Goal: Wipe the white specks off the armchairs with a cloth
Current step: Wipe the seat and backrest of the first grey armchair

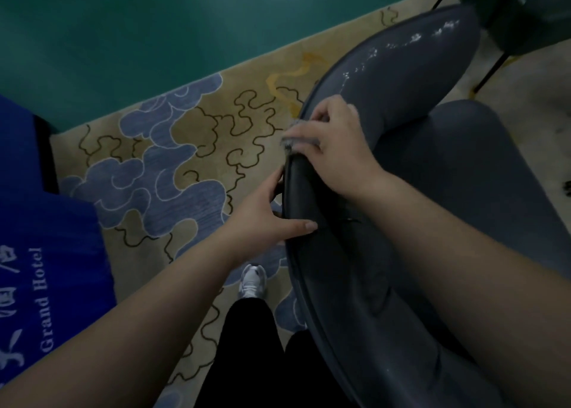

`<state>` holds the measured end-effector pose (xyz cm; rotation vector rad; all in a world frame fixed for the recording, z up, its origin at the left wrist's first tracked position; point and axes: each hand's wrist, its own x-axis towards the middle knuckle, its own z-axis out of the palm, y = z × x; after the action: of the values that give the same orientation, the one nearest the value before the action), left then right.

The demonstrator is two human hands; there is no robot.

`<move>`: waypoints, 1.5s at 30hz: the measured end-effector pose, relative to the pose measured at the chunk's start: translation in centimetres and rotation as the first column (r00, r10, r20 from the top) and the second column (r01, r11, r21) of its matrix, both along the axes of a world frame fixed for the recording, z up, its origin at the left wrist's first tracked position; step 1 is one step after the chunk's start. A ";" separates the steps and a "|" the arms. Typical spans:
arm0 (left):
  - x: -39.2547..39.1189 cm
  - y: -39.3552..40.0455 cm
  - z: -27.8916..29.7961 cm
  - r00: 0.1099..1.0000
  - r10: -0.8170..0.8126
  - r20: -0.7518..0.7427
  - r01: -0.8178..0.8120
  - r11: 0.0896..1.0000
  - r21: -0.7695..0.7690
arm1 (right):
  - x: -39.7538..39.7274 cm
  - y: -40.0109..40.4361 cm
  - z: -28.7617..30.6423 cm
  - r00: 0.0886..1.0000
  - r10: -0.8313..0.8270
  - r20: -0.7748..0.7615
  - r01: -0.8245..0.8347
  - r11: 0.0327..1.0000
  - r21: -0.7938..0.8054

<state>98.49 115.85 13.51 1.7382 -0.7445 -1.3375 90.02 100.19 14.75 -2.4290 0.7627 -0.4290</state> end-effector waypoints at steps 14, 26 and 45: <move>3.6 -3.1 -0.4 0.985 -0.171 -0.005 0.171 0.985 -0.005 | 3.8 -2.6 0.9 0.970 -0.109 -0.217 0.099 0.994 -0.055; 4.5 -4.1 -0.4 0.975 -0.191 -0.117 0.191 0.981 -0.015 | 0.7 -1.1 0.1 0.930 -0.366 -0.001 0.366 0.929 0.049; 7.6 -10.3 -1.0 0.960 -0.281 0.005 0.281 0.958 -0.062 | 0.3 0.3 -1.1 0.880 -0.466 0.094 0.453 0.882 0.133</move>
<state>106.05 105.55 12.54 1.6237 -1.0510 -1.4878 90.36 100.51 13.68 -2.0835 1.2797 -0.6938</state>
